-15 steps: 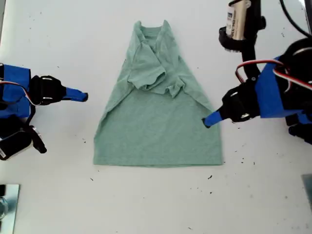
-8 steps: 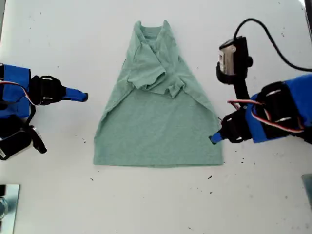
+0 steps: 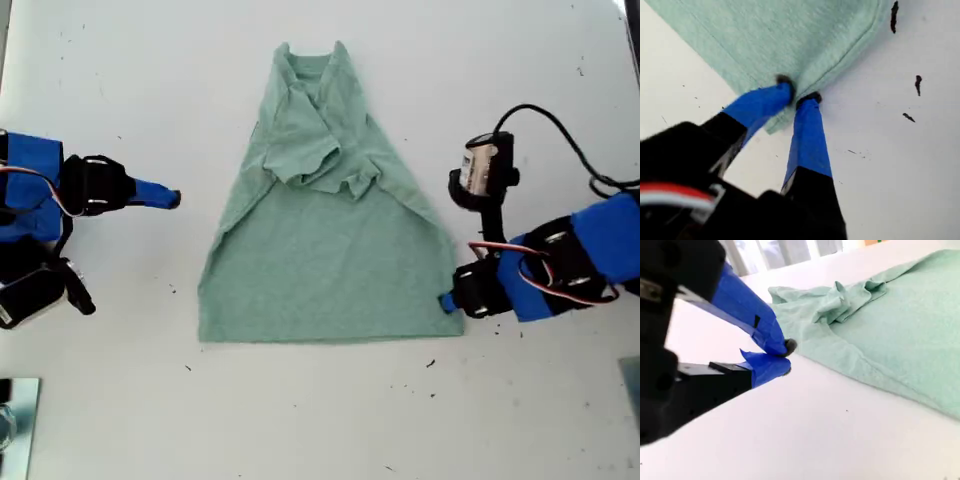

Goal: Fold t shirt

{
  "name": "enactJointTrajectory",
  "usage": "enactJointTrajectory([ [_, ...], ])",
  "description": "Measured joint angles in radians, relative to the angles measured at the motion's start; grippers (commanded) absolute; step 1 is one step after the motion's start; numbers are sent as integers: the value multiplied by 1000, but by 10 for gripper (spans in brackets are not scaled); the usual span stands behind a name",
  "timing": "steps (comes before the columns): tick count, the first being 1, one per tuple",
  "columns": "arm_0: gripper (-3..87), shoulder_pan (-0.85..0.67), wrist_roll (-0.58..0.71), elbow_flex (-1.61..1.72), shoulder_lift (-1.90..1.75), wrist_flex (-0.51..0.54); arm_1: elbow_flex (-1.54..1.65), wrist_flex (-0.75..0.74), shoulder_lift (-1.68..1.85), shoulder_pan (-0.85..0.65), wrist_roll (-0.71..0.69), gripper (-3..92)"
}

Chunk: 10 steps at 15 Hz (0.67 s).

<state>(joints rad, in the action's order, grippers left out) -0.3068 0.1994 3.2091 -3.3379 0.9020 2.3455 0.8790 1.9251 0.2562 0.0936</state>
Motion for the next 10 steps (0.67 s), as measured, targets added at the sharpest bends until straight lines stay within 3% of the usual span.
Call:
enactJointTrajectory([
  [3, -2, 5, 0, 0, -6, 0, 54, -8, 133, 0, 3, -4],
  [6, -2, 5, 0, 0, -12, 2, -26, 302, 295, -32, -66, -4],
  [8, -2, 5, 0, 0, -14, 2, -233, 557, 318, -77, -160, -4],
  [10, -2, 5, 0, 0, -17, 2, -442, 703, 299, -110, -250, -4],
])
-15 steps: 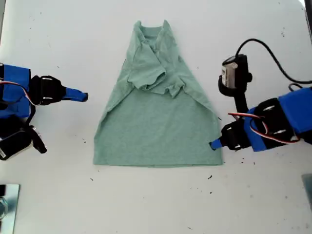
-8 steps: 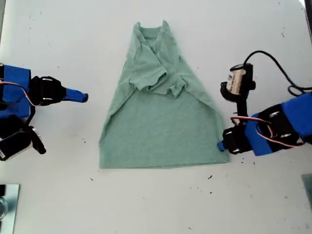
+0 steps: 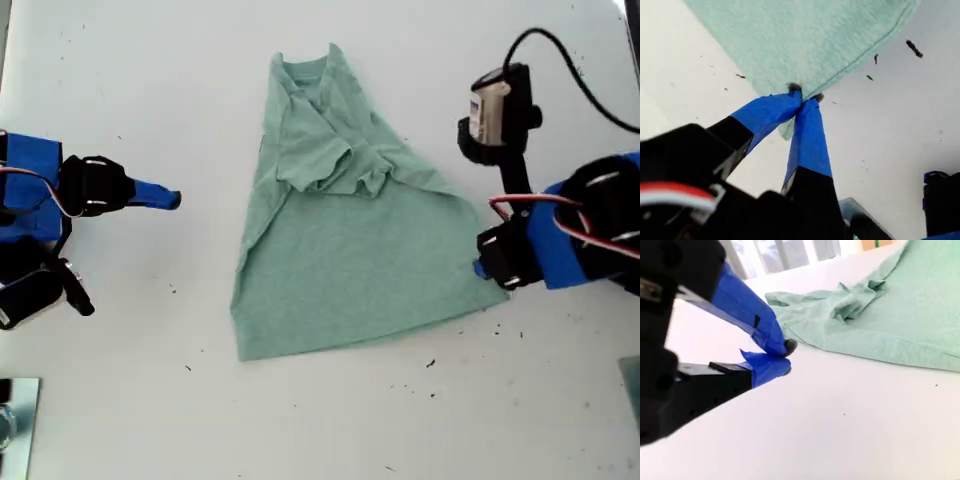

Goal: Fold t shirt

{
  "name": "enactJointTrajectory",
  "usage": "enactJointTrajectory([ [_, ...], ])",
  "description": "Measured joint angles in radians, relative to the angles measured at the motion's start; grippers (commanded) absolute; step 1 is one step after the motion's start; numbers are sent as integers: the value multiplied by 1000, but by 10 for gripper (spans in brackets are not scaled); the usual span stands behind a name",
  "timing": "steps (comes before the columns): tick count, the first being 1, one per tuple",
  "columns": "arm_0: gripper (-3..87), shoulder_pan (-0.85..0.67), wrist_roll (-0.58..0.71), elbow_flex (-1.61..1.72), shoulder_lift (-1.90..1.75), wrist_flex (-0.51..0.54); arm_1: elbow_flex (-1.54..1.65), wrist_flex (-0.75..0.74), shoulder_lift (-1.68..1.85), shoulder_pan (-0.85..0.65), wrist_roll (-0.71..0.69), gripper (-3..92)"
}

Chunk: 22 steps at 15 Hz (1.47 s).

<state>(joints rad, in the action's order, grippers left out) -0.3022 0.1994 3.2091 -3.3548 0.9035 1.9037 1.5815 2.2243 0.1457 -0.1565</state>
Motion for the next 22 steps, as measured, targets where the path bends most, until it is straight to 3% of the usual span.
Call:
enactJointTrajectory([
  [8, -2, 0, 0, 2, -6, 0, -776, -71, -776, -6, -78, -5],
  [9, -2, 0, 0, 2, -6, 0, -781, -117, -828, -5, -72, 29],
  [10, -2, 0, 0, 2, -11, 0, -733, -198, -853, -3, -64, 256],
  [11, -2, 0, 0, 2, -14, 0, -703, -236, -908, 5, -43, 352],
  [12, -2, 0, 0, 2, -14, 0, -696, -241, -933, 12, -32, 363],
  [14, -2, 0, 0, 2, -17, 0, -773, -193, -930, 25, -41, 323],
  [17, -2, 0, 0, 3, -23, 12, -839, 34, -755, 25, -52, 311],
  [18, -2, 0, 0, 5, -23, 12, -772, 114, -618, 5, -57, 221],
  [19, -2, 0, 0, 5, -23, 12, -647, 121, -482, -32, -75, 106],
  [22, -2, 0, 0, 5, -23, 12, -46, -15, -69, -156, -127, 109],
])
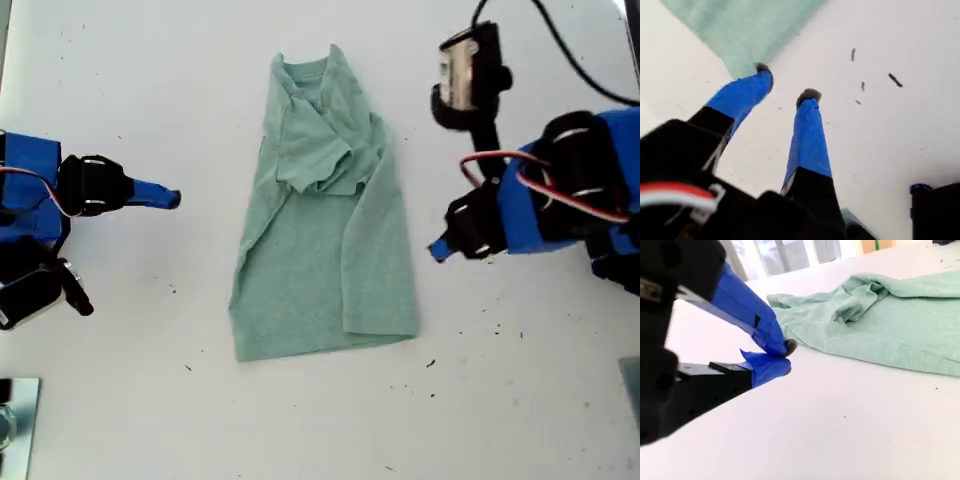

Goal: Fold t shirt

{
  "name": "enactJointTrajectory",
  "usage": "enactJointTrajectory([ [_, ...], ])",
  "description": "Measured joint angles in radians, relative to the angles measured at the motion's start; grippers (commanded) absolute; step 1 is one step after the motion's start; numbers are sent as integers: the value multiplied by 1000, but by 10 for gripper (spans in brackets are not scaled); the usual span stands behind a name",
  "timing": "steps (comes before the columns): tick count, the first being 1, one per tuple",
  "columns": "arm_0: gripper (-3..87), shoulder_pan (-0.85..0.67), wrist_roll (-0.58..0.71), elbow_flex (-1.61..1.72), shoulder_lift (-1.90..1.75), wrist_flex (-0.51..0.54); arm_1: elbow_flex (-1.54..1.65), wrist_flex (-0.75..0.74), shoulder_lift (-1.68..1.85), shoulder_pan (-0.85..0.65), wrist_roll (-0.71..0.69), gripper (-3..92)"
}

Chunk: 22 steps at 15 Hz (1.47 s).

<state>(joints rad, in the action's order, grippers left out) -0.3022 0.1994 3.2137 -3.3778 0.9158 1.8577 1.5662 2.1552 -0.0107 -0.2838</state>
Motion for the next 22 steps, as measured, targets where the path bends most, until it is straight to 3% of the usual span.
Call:
enactJointTrajectory([
  [4, -2, 0, 0, 0, 0, 0, 804, -374, 457, -144, -95, 93],
  [7, -2, 8, -11, -2, 17, 0, 992, -442, 574, -235, -153, 56],
  [10, -2, 80, -110, -135, 199, 29, 1009, -479, 577, -268, -186, 54],
  [12, -2, 126, -166, -428, 476, 176, 1011, -486, 577, -272, -192, 52],
  [16, -2, 264, -210, -1258, 1075, 595, 1017, -491, 580, -275, -192, 51],
  [18, 27, 342, -213, -1589, 1315, 664, 1022, -491, 589, -275, -192, 49],
  [20, 238, 393, -222, -1726, 1457, 667, 1031, -491, 607, -275, -192, 50],
  [22, 290, 397, -222, -1747, 1513, 667, 1045, -491, 643, -275, -190, 54],
])
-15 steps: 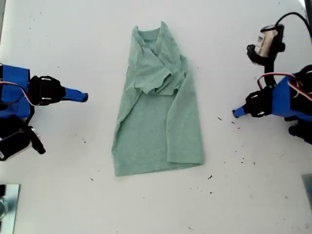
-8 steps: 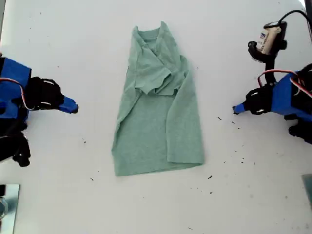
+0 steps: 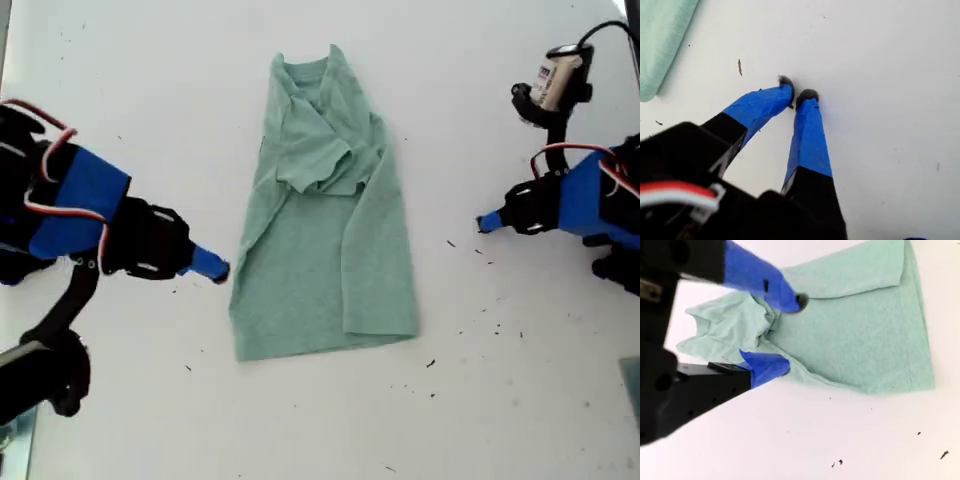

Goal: Fold t shirt

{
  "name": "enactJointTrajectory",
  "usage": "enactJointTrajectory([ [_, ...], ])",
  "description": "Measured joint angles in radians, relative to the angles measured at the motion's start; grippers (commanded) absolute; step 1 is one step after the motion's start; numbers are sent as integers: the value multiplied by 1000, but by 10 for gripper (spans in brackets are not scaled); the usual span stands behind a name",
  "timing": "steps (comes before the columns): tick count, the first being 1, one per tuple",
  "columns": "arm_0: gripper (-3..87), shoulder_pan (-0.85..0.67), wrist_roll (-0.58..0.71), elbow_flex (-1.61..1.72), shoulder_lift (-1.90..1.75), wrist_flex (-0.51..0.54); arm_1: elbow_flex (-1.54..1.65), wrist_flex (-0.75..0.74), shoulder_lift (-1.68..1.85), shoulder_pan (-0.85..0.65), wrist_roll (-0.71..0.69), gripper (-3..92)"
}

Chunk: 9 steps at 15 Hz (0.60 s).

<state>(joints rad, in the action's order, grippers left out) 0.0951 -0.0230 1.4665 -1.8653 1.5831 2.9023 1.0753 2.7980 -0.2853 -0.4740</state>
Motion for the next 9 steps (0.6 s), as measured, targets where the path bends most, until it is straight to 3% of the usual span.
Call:
enactJointTrajectory([
  [6, 333, 2, 6, -2, 170, 0, 51, 32, 150, 0, 0, 56],
  [9, 314, 2, 12, 54, 325, -94, 52, 37, 158, 0, 0, 56],
])
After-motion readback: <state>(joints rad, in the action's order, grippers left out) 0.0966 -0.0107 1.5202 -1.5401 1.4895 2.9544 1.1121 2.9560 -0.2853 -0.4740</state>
